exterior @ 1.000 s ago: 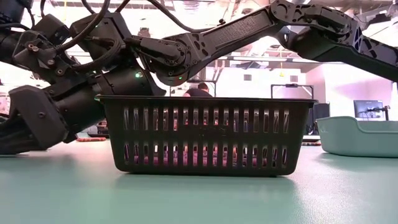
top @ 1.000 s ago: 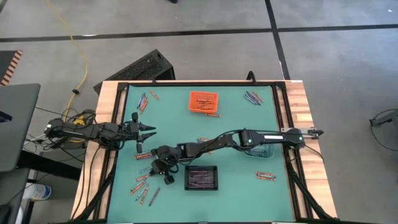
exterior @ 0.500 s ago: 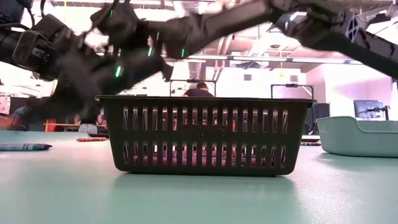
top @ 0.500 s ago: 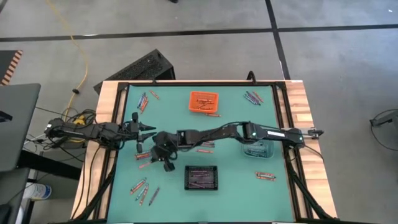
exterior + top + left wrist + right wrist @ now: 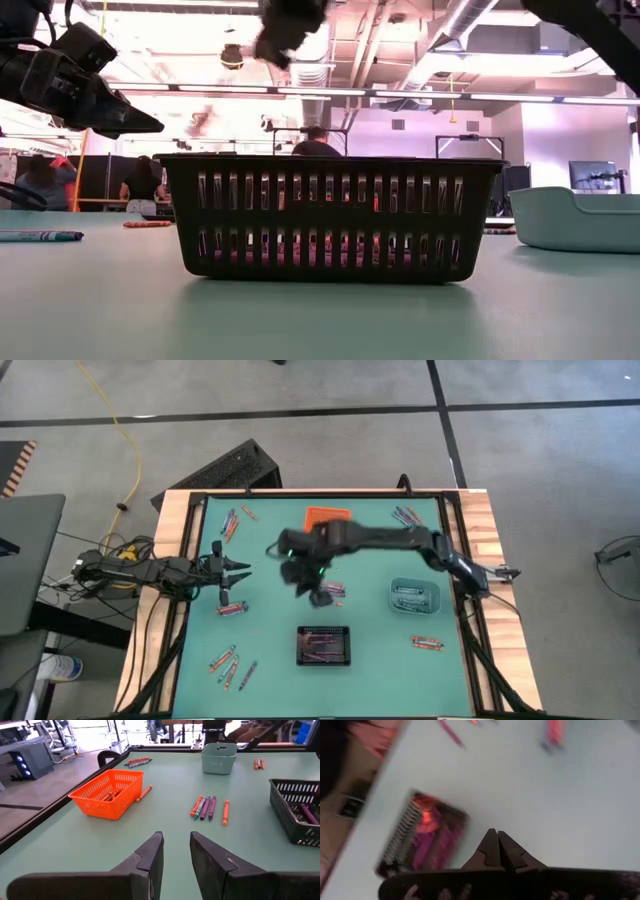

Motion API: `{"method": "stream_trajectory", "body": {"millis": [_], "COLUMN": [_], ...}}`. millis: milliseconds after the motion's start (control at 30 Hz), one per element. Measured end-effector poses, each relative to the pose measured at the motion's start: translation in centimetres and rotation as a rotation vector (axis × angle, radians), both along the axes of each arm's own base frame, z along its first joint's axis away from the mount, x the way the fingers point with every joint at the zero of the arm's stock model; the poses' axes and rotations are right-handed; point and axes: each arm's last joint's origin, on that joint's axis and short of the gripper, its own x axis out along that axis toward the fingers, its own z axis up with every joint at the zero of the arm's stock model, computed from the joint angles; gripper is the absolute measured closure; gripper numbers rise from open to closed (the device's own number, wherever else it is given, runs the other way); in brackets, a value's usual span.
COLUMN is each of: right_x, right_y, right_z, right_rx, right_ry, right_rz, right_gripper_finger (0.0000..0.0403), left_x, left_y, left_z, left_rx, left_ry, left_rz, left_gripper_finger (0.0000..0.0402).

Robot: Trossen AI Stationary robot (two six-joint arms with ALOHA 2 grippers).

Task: Sort crayons
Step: Put the orange crayon into the orange bin

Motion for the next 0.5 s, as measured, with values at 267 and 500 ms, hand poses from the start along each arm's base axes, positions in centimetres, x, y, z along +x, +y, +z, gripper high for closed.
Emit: {"method": "stream_trajectory", "body": {"millis": [267, 500], "right_x": [-5.1, -10.3], "right_y": [-7.5, -8.4], "right_z": [0.2, -1.5], "right_rx": [-0.038, 0.002], "right_ry": [0.146, 0.112], "right_rz": [-0.248, -0.333], "right_gripper_finger": [0.0401, 0.0402], "left_x": [0.0, 0.0], "left_y": [0.0, 0.0], "left_z": [0.0, 0.0], "left_rx": [0.0, 0.0], "left_ry": [0.0, 0.0], "left_rz": [0.001, 0.001], "left_gripper_finger": [0.0316, 0.0316]}}
